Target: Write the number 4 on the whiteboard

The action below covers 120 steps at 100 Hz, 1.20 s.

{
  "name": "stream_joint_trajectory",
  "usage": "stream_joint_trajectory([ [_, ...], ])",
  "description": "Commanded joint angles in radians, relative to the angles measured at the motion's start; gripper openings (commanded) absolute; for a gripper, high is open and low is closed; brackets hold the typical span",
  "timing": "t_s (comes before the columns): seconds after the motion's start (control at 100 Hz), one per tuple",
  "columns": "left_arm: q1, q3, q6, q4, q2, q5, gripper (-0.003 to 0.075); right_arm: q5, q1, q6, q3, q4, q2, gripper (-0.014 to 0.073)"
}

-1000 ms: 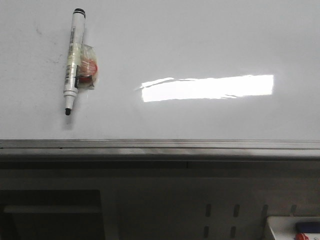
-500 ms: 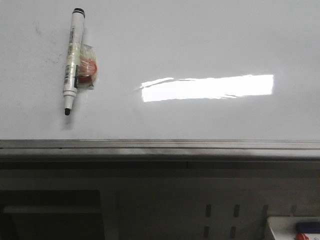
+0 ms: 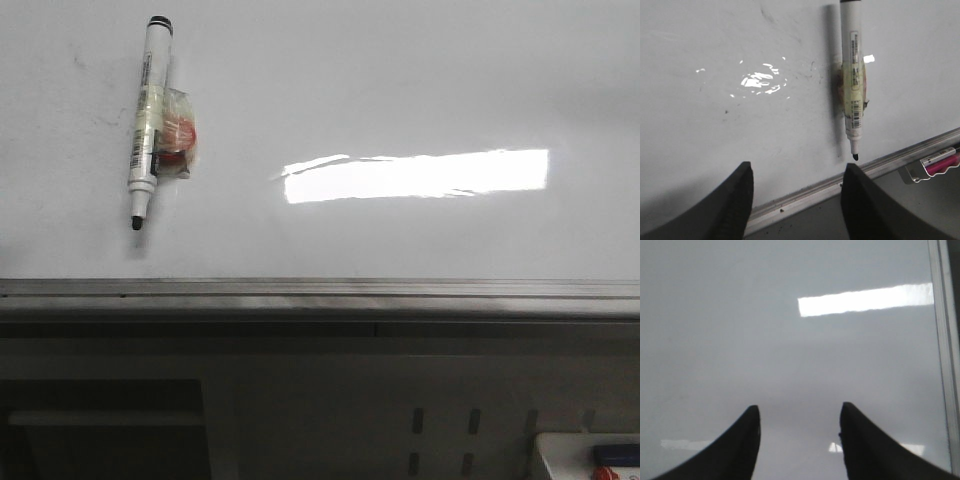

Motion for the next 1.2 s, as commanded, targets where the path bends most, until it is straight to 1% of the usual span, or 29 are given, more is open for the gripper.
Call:
stream_joint_trajectory([
  [0.0,-0.045,-0.072,0.006,-0.028,0.061,-0.041,0.0353,-0.055,0.016,-0.016,-0.043,0.035,0.032,0.0395],
  [0.11,-0.130,-0.092,-0.004,-0.034,0.122,-0.072,0.0353,-0.042,0.038,-0.016,-0.043,0.045,0.043,0.0395],
  [0.23,-0.214,-0.093,-0.039,-0.043,0.175,-0.164,0.0353,-0.042,0.056,-0.016,-0.043,0.045,0.049,0.0395],
  [0.28,-0.246,-0.093,-0.054,-0.048,0.188,-0.202,0.0353,-0.042,0.061,-0.016,-0.043,0.045,0.049,0.0395],
  [0.39,-0.293,-0.093,-0.056,-0.086,0.220,-0.239,0.0353,-0.042,0.062,-0.016,-0.043,0.045,0.049,0.0395],
  [0.54,-0.327,-0.093,-0.056,-0.088,0.289,-0.292,0.0353,-0.042,0.062,-0.016,-0.043,0.045,0.049,0.0395],
  [0.76,-0.327,-0.095,-0.056,-0.093,0.365,-0.345,0.0348,-0.040,0.062,-0.016,-0.043,0.047,0.049,0.0395],
  [0.83,-0.327,-0.095,-0.056,-0.093,0.383,-0.345,0.0317,-0.038,0.062,-0.016,-0.043,0.054,0.049,0.0395],
  [0.89,-0.327,-0.095,-0.056,-0.093,0.400,-0.344,0.0257,-0.033,0.062,-0.016,-0.043,0.058,0.049,0.0395],
  [0.9,-0.327,-0.095,-0.056,-0.093,0.400,-0.344,0.0257,-0.033,0.062,-0.016,-0.043,0.060,0.049,0.0395],
  [0.97,-0.327,-0.095,-0.056,-0.095,0.413,-0.339,0.0165,-0.029,0.062,-0.016,-0.043,0.065,0.049,0.0395],
  [1.02,-0.327,-0.095,-0.056,-0.097,0.417,-0.332,0.0073,-0.024,0.062,-0.016,-0.043,0.068,0.049,0.0395],
  [1.08,-0.327,-0.095,-0.056,-0.105,0.414,-0.320,-0.0019,-0.020,0.064,-0.016,-0.043,0.067,0.049,0.0395],
  [1.14,-0.327,-0.100,-0.056,-0.110,0.403,-0.306,-0.0020,-0.017,0.066,-0.018,-0.043,0.067,0.049,0.0395],
  [1.19,-0.327,-0.104,-0.053,-0.110,0.392,-0.292,-0.0020,-0.013,0.087,-0.054,-0.043,0.078,0.049,0.0394],
])
